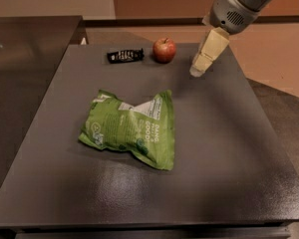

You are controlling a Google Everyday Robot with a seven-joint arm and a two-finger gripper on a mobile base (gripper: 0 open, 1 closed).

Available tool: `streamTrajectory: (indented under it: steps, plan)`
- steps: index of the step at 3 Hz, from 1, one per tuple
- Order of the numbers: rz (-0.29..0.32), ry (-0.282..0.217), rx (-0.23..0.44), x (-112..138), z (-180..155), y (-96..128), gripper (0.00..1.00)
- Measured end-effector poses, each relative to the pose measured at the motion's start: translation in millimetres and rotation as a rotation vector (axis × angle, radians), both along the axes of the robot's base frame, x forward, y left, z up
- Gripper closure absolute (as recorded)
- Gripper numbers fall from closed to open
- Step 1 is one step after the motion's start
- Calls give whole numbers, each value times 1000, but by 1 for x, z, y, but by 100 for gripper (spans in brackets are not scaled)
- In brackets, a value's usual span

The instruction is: Move apple near green rice chip bag

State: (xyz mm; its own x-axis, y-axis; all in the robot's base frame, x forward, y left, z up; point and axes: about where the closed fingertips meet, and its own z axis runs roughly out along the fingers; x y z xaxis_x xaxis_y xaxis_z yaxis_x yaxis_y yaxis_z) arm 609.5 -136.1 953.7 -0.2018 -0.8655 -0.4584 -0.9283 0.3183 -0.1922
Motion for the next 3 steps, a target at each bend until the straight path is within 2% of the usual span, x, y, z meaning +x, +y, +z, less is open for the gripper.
streamTrajectory:
  steps: [2, 3]
  plan:
    - [-23, 39, 114, 57, -20, 52, 0]
    - [-86, 20, 132, 80, -28, 64, 0]
